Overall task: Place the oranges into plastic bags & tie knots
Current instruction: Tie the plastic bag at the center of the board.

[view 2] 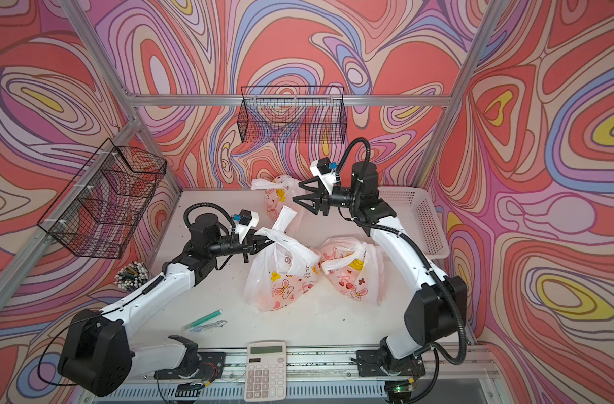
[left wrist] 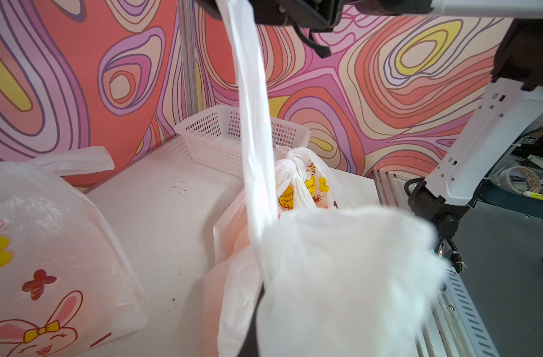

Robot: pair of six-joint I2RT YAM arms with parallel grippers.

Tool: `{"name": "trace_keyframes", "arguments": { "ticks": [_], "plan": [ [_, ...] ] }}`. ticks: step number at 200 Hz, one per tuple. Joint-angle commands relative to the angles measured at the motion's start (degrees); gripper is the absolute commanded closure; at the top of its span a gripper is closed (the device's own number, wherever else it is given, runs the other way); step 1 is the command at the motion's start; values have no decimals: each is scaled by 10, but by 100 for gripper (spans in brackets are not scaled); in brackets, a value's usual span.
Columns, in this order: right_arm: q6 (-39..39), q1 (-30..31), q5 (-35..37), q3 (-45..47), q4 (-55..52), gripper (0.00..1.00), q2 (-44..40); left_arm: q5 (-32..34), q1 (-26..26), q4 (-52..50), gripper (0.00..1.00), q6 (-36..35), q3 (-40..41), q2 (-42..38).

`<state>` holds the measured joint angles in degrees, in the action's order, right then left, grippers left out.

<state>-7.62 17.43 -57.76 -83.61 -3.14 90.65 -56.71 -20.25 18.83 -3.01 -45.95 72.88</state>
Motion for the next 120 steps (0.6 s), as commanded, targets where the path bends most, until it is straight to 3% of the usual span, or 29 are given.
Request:
{"name": "trace_keyframes", "arguments": {
  "ticks": [1, 41, 86, 120],
  "plan": [
    [-6, 8, 1, -18, -37, 27, 25, -20, 2, 22, 100, -15, 8, -14],
    [-51, 32, -22, -59, -117, 23, 69, -18, 2, 1, 100, -31, 5, -20],
    [-80, 44, -94, 14, -91, 18, 23, -1, 1, -12, 100, -38, 2, -18],
    [-145, 74, -97, 45, -164, 18, -5, 4, 1, -18, 100, -46, 1, -18]
  ]
}}
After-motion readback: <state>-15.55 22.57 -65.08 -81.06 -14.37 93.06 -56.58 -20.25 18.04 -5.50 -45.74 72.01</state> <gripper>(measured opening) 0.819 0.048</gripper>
